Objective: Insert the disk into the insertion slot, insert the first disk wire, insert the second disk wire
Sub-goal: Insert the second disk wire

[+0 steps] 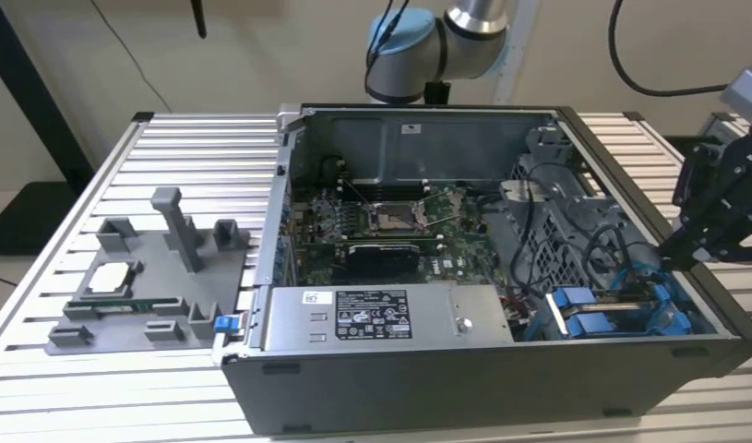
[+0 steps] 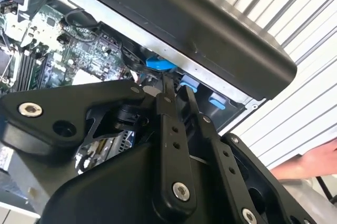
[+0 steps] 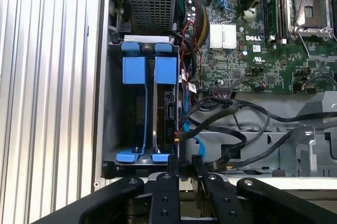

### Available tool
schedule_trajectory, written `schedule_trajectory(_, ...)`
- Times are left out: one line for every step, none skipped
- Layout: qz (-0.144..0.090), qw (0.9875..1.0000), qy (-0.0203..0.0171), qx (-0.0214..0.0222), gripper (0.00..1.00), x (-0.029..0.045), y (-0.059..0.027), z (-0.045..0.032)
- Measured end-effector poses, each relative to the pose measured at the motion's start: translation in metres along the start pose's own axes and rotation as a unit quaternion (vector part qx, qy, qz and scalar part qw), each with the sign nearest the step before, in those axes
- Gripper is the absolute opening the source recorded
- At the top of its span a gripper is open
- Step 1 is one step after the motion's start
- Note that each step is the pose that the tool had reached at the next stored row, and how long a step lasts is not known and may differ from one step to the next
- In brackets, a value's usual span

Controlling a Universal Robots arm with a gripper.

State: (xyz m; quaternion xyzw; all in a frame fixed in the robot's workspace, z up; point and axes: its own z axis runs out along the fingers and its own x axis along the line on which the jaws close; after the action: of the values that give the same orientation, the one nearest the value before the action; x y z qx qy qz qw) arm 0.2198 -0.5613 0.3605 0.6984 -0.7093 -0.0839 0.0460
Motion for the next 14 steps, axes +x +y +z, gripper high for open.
schedule_trajectory(0.000,1.0000,-0.0014,0.0000,1.00,-0.0002,0.0002,-0.0014)
schedule_trajectory(-0.001,1.0000,-0.0029,-0.0001,1.00,-0.0002,0.0005,-0.0027)
schedule_trajectory(-0.001,1.0000,-0.0042,-0.0001,1.00,-0.0002,0.0005,-0.0027)
schedule_trajectory(-0.001,1.0000,-0.0050,-0.0001,1.00,-0.0003,0.0005,-0.0028)
schedule_trajectory(-0.001,1.0000,-0.0058,-0.0001,1.00,-0.0003,0.0005,-0.0025)
schedule_trajectory(-0.001,1.0000,-0.0068,-0.0002,1.00,-0.0002,0.0004,-0.0019)
schedule_trajectory(-0.001,1.0000,-0.0074,-0.0002,1.00,-0.0002,0.0002,-0.0014)
schedule_trajectory(-0.002,1.0000,-0.0083,-0.0002,1.00,-0.0002,0.0001,-0.0007)
schedule_trajectory(-0.002,1.0000,-0.0094,-0.0002,1.00,-0.0001,0.0000,0.0000)
schedule_trajectory(-0.002,0.9999,-0.0107,-0.0002,1.00,-0.0001,-0.0001,0.0006)
schedule_trajectory(-0.002,0.9999,-0.0125,-0.0003,1.00,0.0000,-0.0002,0.0011)
schedule_trajectory(-0.003,0.9999,-0.0146,-0.0003,1.00,0.0000,-0.0003,0.0014)
schedule_trajectory(-0.003,0.9999,-0.0169,-0.0003,1.00,0.0000,-0.0003,0.0017)
schedule_trajectory(-0.004,0.9998,-0.0195,-0.0004,1.00,0.0000,-0.0004,0.0020)
